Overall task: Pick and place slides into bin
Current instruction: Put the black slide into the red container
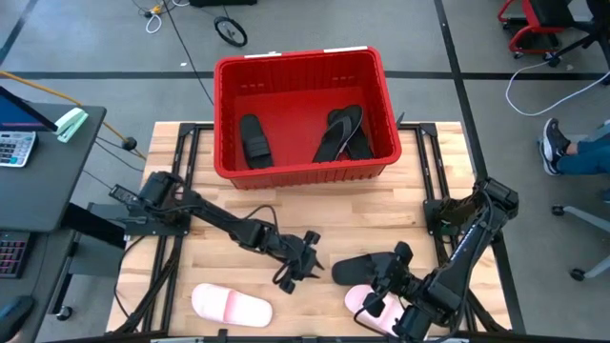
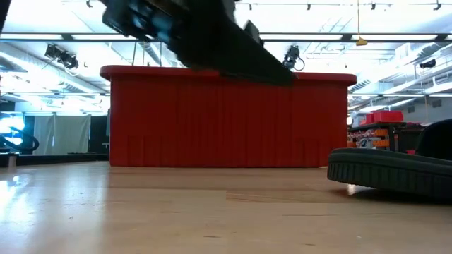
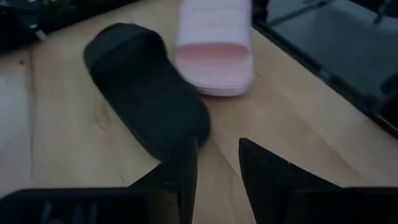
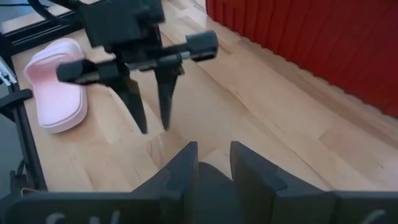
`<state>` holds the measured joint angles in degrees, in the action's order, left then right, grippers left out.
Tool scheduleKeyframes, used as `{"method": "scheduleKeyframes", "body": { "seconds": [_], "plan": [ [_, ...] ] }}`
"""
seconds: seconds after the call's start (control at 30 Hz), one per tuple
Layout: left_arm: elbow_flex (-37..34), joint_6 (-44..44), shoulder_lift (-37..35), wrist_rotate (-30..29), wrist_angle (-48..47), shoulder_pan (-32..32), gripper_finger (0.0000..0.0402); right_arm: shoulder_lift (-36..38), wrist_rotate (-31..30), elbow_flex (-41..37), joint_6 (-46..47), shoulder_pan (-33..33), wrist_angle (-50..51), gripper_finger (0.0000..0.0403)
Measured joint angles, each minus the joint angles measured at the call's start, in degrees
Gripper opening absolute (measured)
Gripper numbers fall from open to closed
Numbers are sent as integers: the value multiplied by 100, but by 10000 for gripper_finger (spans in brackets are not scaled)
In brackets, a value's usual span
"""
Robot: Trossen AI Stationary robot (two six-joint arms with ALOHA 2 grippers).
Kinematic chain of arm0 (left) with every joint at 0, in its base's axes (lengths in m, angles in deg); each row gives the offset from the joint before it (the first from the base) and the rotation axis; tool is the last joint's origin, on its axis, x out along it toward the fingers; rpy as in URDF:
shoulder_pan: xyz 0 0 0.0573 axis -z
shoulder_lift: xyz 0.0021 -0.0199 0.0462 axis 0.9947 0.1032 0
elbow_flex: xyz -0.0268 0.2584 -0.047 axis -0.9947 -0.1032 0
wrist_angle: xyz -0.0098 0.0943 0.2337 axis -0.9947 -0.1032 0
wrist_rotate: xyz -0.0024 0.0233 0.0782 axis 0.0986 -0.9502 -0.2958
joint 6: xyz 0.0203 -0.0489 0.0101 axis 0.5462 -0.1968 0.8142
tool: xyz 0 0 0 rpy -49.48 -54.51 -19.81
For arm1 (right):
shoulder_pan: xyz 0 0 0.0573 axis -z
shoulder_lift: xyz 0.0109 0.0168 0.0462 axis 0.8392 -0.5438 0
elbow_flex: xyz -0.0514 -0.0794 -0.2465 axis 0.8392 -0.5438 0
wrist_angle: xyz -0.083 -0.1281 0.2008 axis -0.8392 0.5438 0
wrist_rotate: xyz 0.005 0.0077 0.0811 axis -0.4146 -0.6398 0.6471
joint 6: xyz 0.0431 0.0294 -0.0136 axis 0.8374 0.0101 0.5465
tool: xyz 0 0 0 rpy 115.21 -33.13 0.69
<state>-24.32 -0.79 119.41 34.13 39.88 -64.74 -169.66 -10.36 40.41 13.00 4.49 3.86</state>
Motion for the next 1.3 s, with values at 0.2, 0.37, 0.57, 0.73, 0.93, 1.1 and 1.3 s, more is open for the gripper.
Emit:
{"method": "scheduleKeyframes", "body": {
  "seconds": [0.2, 0.37, 0.57, 0.73, 0.93, 1.1, 1.3],
  "plan": [
    [2, 745, 481, -24, 941, 75, 117, 0, 1, 0, -84, 6, 1, 100],
    [4, 1235, 733, 1, 1363, 96, 124, 0, 2, 0, -121, 6, 2, 100],
    [4, 1293, 800, -20, 1594, 64, 138, 0, -2, 0, -238, 39, 4, 100],
    [4, 1400, 800, 8, 1590, 35, 149, 47, -16, 0, -240, 87, 4, 100],
    [140, 1414, 807, 61, 1534, 3, 168, 185, -64, 0, -250, 205, 0, 100],
    [814, 1414, 914, 63, 825, -59, 174, 322, -269, 0, -257, 359, 2, 100],
    [1318, 1227, 1105, 6, -444, -57, 164, 416, 12, 2, -632, 485, 70, 100]
  ]
}}
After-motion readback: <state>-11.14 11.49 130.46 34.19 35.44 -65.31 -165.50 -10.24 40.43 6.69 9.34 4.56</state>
